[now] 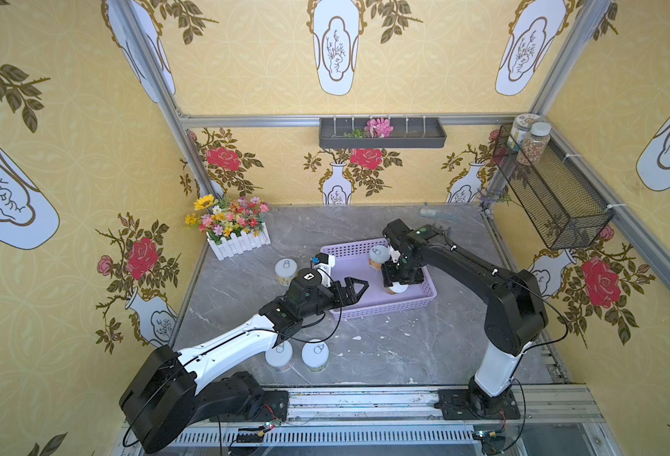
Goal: Put the canned food in the basket
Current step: Place the canned food in the basket.
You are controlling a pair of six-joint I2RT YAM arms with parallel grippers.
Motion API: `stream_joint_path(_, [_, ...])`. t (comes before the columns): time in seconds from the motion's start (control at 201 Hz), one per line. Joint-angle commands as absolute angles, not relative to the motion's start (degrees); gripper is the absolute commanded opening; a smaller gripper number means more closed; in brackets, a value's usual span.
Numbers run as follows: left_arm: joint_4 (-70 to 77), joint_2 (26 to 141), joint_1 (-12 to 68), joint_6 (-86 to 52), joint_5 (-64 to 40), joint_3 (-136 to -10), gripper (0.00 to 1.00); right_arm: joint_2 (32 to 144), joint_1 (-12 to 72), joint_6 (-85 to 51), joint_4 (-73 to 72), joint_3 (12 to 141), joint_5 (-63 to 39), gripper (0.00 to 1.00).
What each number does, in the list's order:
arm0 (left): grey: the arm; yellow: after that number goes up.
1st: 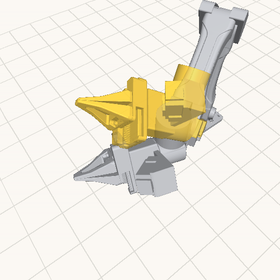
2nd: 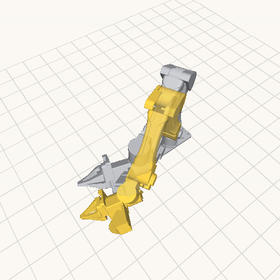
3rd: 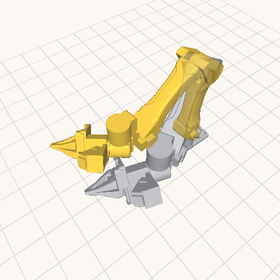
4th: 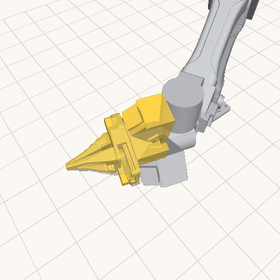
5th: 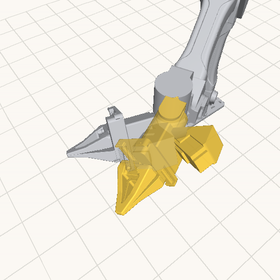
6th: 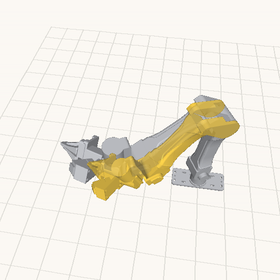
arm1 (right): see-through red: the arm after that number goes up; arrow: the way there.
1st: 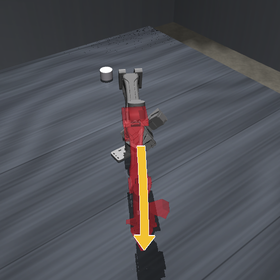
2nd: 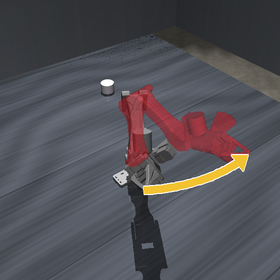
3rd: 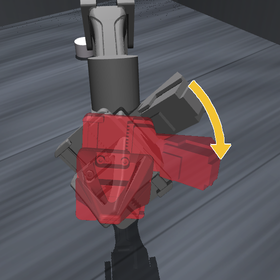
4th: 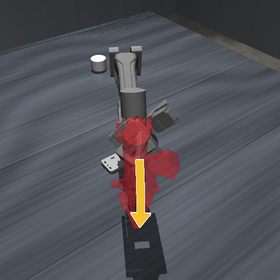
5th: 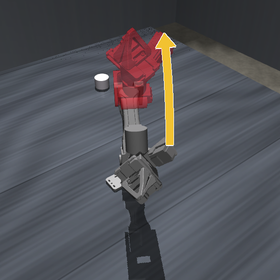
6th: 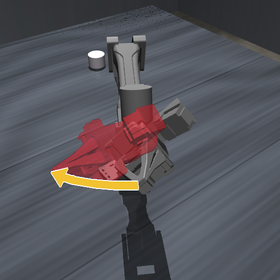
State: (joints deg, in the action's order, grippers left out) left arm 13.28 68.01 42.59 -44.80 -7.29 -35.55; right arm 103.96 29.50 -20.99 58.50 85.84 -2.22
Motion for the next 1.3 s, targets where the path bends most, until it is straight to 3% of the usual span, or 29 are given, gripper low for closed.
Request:
stream_joint_path(0.0, [13.97,67.76,42.54,-44.3,-7.78,-35.0,1.0,105.49,29.27,-21.4,59.45,87.12,2.36,0.55])
stream_joint_path(0.633, [13.64,68.37,42.54,-43.82,-8.17,-35.41,1.0,107.45,27.62,-19.72,56.46,82.98,13.46,0.58])
stream_joint_path(1.171, [13.25,71.52,42.61,-42.54,-10.81,-37.35,1.0,108.61,25.98,-20.3,53.31,79.2,12.69,0.67])
stream_joint_path(1.296, [12.71,71.8,42.57,-42.37,-10.81,-37.86,1.0,108.69,25.93,-20.62,53.17,78.86,13.58,0.74])
